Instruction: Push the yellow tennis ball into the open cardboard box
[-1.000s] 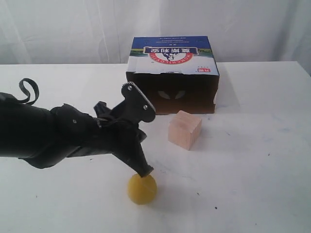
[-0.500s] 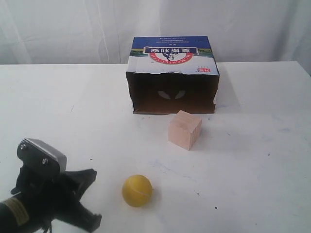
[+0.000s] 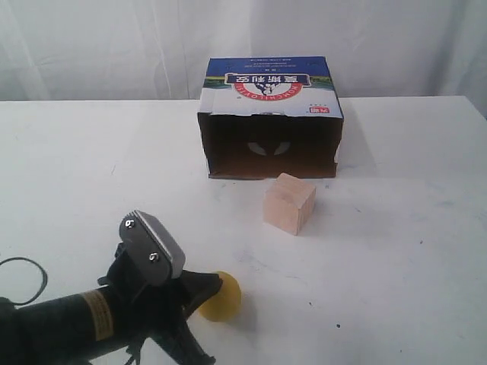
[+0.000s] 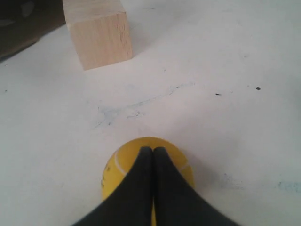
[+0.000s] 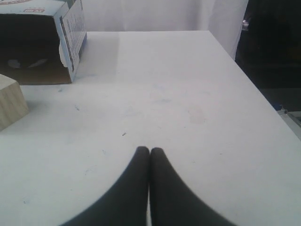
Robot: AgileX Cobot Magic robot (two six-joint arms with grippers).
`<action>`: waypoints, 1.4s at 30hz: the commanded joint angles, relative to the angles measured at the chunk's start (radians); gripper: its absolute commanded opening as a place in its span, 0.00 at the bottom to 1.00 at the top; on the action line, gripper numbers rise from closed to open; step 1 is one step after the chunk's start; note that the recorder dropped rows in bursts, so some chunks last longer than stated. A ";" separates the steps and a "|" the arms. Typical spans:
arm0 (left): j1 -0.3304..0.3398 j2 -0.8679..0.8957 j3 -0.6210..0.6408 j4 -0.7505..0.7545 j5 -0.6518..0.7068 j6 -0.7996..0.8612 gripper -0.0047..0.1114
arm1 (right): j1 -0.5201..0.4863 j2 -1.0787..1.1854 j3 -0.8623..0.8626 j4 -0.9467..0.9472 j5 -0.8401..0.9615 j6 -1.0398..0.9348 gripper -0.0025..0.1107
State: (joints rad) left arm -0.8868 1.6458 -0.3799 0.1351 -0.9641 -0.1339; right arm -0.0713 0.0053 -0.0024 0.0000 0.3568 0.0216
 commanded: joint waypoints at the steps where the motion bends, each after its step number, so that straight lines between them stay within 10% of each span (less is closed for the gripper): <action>1: -0.008 0.054 -0.046 0.015 0.050 -0.005 0.04 | -0.007 -0.005 0.002 0.000 -0.006 0.002 0.02; 12: -0.001 0.153 -0.171 -0.024 0.058 0.134 0.04 | -0.007 -0.005 0.002 0.000 -0.006 0.002 0.02; 26: 0.226 0.217 -0.331 -0.044 0.007 0.250 0.04 | -0.007 -0.005 0.002 0.000 -0.006 0.002 0.02; 35: 0.251 0.168 -0.326 0.136 0.248 0.096 0.04 | -0.007 -0.005 0.002 0.000 -0.006 0.002 0.02; 42: 0.251 0.170 -0.280 0.172 0.176 0.062 0.04 | -0.007 -0.005 0.002 0.000 -0.006 0.002 0.02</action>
State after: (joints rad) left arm -0.6355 1.8143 -0.6794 0.2823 -0.8330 -0.0541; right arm -0.0713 0.0053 -0.0024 0.0000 0.3568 0.0216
